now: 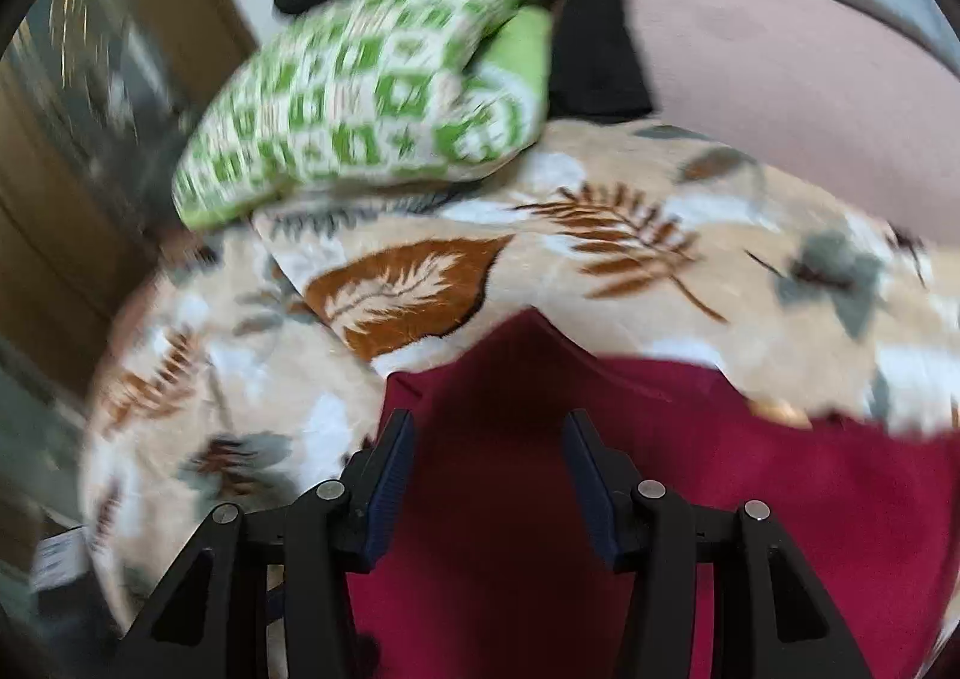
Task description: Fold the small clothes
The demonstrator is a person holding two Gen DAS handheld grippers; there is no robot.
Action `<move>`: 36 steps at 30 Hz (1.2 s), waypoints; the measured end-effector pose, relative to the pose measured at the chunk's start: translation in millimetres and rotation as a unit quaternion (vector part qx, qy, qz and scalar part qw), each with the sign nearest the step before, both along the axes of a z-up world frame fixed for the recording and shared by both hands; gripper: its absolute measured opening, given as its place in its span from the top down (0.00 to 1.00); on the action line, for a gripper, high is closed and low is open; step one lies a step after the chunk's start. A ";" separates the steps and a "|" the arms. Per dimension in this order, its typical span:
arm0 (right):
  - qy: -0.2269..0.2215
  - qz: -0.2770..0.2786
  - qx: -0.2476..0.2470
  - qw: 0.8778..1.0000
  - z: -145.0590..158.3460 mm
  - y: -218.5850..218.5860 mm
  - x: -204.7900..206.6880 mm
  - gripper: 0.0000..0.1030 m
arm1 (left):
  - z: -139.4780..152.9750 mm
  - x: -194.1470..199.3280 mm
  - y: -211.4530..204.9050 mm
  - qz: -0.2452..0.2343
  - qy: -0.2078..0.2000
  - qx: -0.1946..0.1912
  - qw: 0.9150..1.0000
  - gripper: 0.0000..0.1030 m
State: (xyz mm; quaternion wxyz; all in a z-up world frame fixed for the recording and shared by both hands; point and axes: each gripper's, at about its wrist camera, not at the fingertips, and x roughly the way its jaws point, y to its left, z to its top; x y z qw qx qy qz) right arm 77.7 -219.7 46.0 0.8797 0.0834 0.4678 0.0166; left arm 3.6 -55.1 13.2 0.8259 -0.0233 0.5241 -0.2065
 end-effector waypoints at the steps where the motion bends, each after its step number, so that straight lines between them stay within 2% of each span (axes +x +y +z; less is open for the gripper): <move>1: 0.012 0.000 -0.003 1.000 -10.3 1.1 11.0 0.70 | 0.2 1.4 0.8 -0.001 -0.001 0.001 1.000 0.35; 4: 0.047 -0.014 0.001 0.999 -43.5 3.3 38.9 0.70 | -3.6 7.7 1.9 0.005 0.000 0.001 1.000 0.33; 5: 0.041 -0.017 0.004 0.999 -45.2 1.6 39.7 0.69 | -5.0 9.6 2.1 0.005 0.002 -0.001 1.000 0.33; 12: 0.035 -0.007 0.041 0.999 -25.5 -14.8 14.3 0.64 | -5.3 5.6 -0.1 0.005 -0.012 0.008 1.000 0.33; 18: 0.019 -0.001 0.042 0.999 -14.2 -20.9 -18.9 0.58 | -4.1 -0.3 2.0 0.007 -0.016 0.011 1.000 0.33; 22: 0.049 -0.015 0.033 0.998 -36.0 -21.6 -15.8 0.55 | -5.1 0.6 2.0 0.008 -0.015 0.011 1.000 0.33; 23: 0.044 -0.020 0.036 0.998 -38.3 -22.1 -15.2 0.54 | -5.2 1.4 1.9 0.008 -0.015 0.010 1.000 0.33; 26: 0.041 -0.028 0.040 0.998 -33.6 -23.8 -17.1 0.54 | -4.8 0.3 3.2 0.007 -0.014 0.008 1.000 0.33; 31: 0.027 -0.023 0.074 0.997 -19.7 -24.0 -9.6 0.53 | -1.7 2.3 12.4 0.019 0.003 -0.010 1.000 0.33; 36: 0.036 -0.009 0.096 0.995 -19.8 -11.8 8.7 0.42 | -0.5 1.4 20.3 0.026 0.010 -0.025 0.999 0.33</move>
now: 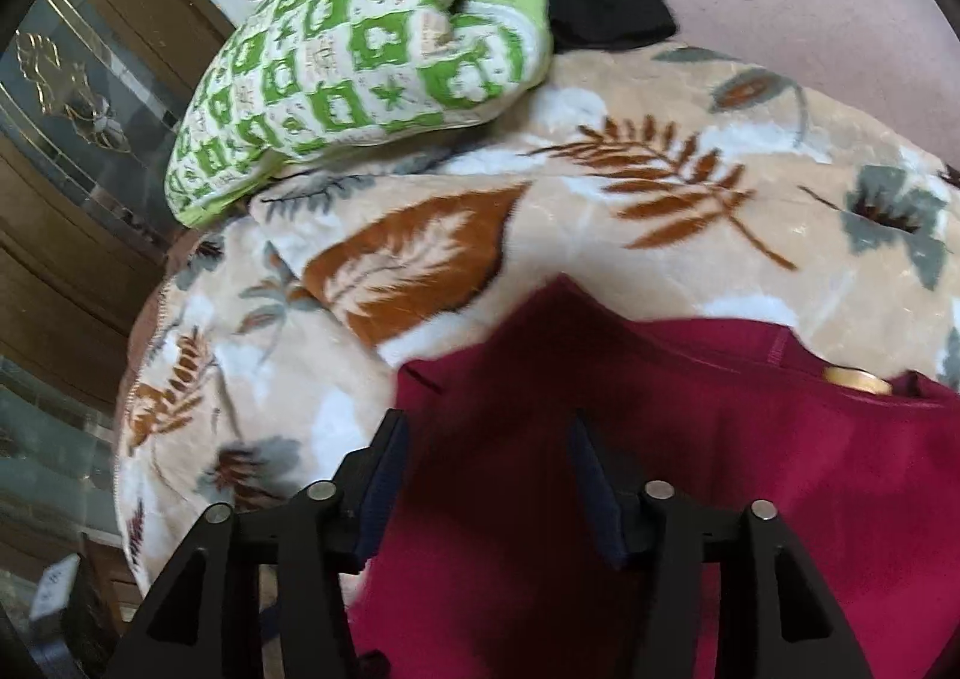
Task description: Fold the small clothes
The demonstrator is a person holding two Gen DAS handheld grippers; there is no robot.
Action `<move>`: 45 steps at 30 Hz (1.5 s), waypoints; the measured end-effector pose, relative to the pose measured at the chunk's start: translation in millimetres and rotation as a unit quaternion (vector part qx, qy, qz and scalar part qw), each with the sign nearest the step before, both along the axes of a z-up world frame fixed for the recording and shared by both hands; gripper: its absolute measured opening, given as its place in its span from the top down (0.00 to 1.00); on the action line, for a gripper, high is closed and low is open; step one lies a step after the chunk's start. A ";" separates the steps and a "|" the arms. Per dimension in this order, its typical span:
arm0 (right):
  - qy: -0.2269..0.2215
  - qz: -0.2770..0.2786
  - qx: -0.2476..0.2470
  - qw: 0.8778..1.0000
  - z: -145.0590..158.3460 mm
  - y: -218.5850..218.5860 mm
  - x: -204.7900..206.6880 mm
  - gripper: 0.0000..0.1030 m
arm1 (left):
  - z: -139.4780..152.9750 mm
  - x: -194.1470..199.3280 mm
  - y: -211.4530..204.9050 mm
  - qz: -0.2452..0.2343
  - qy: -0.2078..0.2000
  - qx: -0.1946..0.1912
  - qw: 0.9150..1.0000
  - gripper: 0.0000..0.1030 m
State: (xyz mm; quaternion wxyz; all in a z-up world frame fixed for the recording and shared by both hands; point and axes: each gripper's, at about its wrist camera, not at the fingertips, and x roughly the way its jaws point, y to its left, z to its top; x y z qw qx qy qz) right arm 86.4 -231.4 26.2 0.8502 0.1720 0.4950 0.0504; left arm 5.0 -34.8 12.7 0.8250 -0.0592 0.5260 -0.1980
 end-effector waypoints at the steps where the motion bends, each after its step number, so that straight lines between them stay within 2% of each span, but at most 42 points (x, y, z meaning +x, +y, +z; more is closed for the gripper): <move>1: 0.007 0.005 -0.004 1.000 -2.5 3.6 3.6 0.41 | -0.9 0.1 -1.2 -0.001 0.000 0.003 1.000 0.33; 3: 0.025 0.023 -0.032 0.999 -11.8 13.6 11.8 0.42 | -2.9 1.0 -3.1 -0.001 0.004 0.004 1.000 0.33; 6: 0.014 0.031 -0.102 0.994 -16.6 23.6 14.0 0.68 | -2.9 0.4 -2.5 -0.001 0.005 0.001 1.000 0.33; 7: 0.007 0.036 -0.109 0.993 -15.1 24.6 12.5 0.77 | -2.6 0.4 -1.9 -0.001 0.005 0.000 1.000 0.33; 9: -0.009 0.045 -0.093 0.995 -7.1 23.4 7.7 0.91 | -2.3 0.4 -0.8 -0.001 0.008 -0.003 1.000 0.33; 13: -0.036 0.053 -0.073 0.995 6.1 22.8 3.6 0.91 | -1.5 1.0 0.4 0.001 0.005 -0.002 1.000 0.33; 17: -0.002 0.053 -0.072 0.996 -19.7 29.1 15.2 0.91 | -3.6 2.4 0.8 0.003 0.009 -0.002 1.000 0.33; 20: -0.001 0.048 -0.074 0.996 -17.5 29.1 13.6 0.91 | -4.1 3.2 0.5 0.002 0.010 -0.002 1.000 0.33; 22: 0.006 0.049 -0.071 0.996 -9.7 27.0 11.7 0.82 | -4.4 3.2 0.5 0.002 0.009 -0.002 1.000 0.33; 24: 0.023 0.047 -0.075 0.996 -3.4 26.6 8.4 0.39 | -5.1 3.1 1.3 0.003 0.009 -0.003 1.000 0.33; 25: 0.028 0.048 -0.081 0.995 -0.9 28.1 6.8 0.34 | -5.6 2.8 1.6 0.003 0.009 -0.004 1.000 0.33; 32: 0.060 0.054 -0.120 0.989 -10.2 49.3 16.6 0.33 | -7.3 1.8 6.4 0.004 0.013 -0.012 1.000 0.32; 36: 0.076 0.070 -0.182 0.978 -29.3 65.4 23.6 0.23 | -7.9 2.8 7.8 0.006 0.015 -0.012 1.000 0.31; 39: 0.060 0.073 -0.202 0.975 -32.7 68.9 19.2 0.24 | -7.8 3.2 6.3 0.006 0.014 -0.009 1.000 0.31; 41: 0.047 0.070 -0.218 0.972 -30.9 68.2 14.1 0.35 | -8.1 4.3 5.0 0.005 0.013 -0.008 1.000 0.30; 44: 0.030 0.070 -0.195 0.978 -22.0 59.2 6.3 0.50 | -8.5 6.5 4.8 0.008 0.014 -0.013 1.000 0.27; 45: 0.023 0.070 -0.176 0.982 -16.9 54.3 3.0 0.58 | -8.6 7.3 5.1 0.009 0.016 -0.017 1.000 0.26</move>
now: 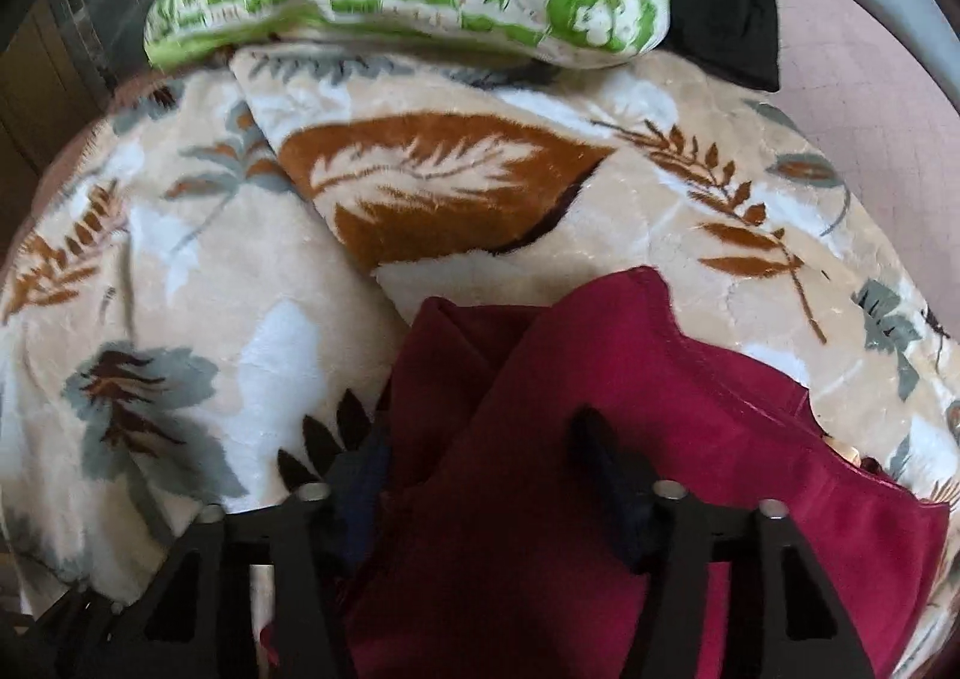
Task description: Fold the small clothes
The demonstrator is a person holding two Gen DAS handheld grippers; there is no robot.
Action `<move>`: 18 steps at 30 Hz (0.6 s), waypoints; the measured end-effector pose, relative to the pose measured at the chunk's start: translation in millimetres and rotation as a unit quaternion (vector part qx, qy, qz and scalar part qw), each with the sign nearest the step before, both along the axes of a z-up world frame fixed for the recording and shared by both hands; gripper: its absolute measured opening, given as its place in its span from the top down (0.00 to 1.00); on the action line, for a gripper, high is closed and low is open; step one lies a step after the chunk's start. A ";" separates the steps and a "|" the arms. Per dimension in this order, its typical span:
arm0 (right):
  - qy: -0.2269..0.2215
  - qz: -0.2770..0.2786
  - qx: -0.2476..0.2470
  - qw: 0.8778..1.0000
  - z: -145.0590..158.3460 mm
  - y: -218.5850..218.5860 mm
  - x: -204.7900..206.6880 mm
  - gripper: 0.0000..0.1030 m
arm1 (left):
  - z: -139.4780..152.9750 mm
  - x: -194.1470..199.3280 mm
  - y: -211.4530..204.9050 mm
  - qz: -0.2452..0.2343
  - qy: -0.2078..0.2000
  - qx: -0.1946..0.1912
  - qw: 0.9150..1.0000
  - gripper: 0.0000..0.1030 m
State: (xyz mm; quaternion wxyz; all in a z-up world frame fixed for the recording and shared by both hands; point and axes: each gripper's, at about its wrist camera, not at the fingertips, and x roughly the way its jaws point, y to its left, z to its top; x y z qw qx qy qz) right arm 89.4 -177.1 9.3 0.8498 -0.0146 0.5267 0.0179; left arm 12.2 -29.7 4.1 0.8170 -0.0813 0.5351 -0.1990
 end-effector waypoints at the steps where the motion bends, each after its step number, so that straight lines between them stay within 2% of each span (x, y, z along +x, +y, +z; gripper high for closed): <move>1: -0.005 0.001 0.030 1.000 5.9 -6.5 -3.7 0.68 | -0.1 0.7 0.2 0.001 0.002 -0.003 1.000 0.25; 4: -0.018 -0.004 0.075 0.997 18.3 -21.9 -12.9 0.75 | 0.8 1.6 -1.2 0.002 0.002 -0.013 1.000 0.25; 8: -0.032 -0.016 0.121 0.992 27.4 -32.6 -20.2 0.78 | 2.6 -1.1 -10.9 -0.021 0.001 -0.033 0.999 0.25; 14: -0.055 -0.022 0.161 0.985 39.1 -46.7 -33.4 0.81 | 0.3 -4.5 -23.5 -0.035 -0.009 -0.042 0.998 0.25; 16: -0.062 -0.025 0.166 0.984 44.5 -52.5 -40.1 0.83 | 0.7 -6.4 -25.3 -0.036 -0.014 -0.048 0.998 0.36; 18: -0.065 -0.027 0.169 0.983 48.0 -58.1 -45.2 0.84 | 6.4 -11.2 -29.3 -0.050 -0.021 -0.054 0.997 0.64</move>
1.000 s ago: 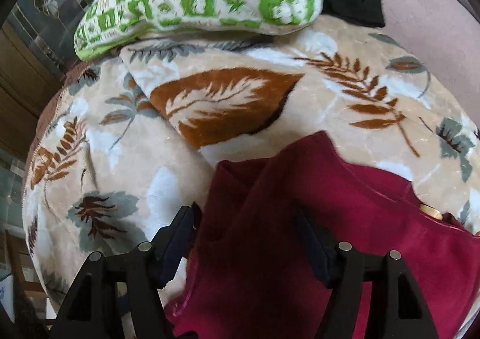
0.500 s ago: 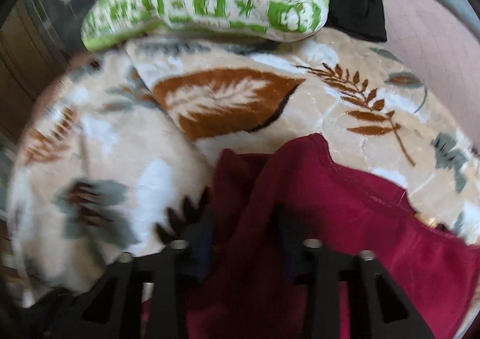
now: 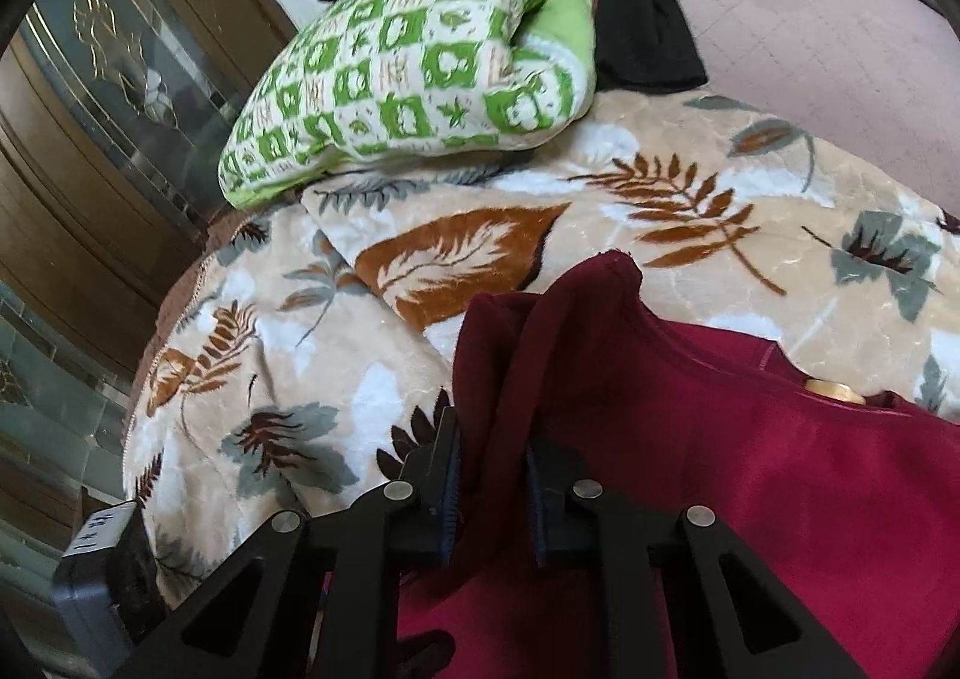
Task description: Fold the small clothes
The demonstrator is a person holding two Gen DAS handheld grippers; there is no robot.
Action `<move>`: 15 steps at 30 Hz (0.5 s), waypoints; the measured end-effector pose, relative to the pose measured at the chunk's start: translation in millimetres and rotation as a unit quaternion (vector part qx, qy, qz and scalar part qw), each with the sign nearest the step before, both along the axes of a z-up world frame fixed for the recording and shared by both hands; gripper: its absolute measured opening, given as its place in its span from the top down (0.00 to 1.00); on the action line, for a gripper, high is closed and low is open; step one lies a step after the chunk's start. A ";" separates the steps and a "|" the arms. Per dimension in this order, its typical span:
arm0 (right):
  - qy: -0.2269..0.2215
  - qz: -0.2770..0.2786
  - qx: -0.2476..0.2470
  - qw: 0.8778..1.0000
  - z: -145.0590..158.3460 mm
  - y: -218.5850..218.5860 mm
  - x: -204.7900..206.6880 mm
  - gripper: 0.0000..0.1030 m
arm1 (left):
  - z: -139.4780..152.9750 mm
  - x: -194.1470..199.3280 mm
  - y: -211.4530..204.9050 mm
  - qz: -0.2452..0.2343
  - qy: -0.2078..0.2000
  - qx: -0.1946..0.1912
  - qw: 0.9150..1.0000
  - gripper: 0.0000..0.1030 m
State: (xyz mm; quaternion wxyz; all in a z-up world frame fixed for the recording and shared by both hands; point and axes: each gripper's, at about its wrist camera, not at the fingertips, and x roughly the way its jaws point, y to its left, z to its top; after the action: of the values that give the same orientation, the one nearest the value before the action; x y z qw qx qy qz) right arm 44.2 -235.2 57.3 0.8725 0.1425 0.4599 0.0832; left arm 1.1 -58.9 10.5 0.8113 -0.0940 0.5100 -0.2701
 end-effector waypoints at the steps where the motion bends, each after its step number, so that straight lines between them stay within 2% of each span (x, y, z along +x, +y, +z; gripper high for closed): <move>1: -0.001 0.001 0.000 1.000 1.7 -2.2 -2.7 0.85 | 5.3 -4.2 -3.5 -0.010 -0.007 0.002 1.000 0.68; 3: -0.007 -0.001 -0.006 1.000 8.3 -6.2 -11.1 0.86 | 20.3 -15.8 -8.7 -0.023 -0.039 0.009 0.999 0.78; 5: -0.014 -0.008 -0.005 1.000 16.0 -15.2 -18.7 0.86 | 34.3 -26.7 -12.9 -0.038 -0.055 -0.004 0.998 0.81; 7: -0.021 -0.016 0.000 1.000 26.2 -26.7 -27.5 0.87 | 48.5 -38.1 -19.7 -0.053 -0.063 -0.018 0.996 0.82; 9: -0.026 -0.022 -0.006 0.999 36.8 -35.8 -36.4 0.87 | 59.0 -49.1 -31.9 -0.072 -0.078 -0.013 0.994 0.83; 15: -0.041 -0.041 -0.057 0.997 69.2 -75.8 -84.4 0.88 | 83.1 -88.4 -91.3 -0.131 -0.100 -0.019 0.986 0.83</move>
State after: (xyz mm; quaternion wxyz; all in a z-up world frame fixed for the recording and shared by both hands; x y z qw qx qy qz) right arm -40.2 -311.0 126.6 0.9001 0.1075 0.4214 0.0268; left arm -87.3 -150.2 93.6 0.8140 -0.0138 0.4287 -0.3917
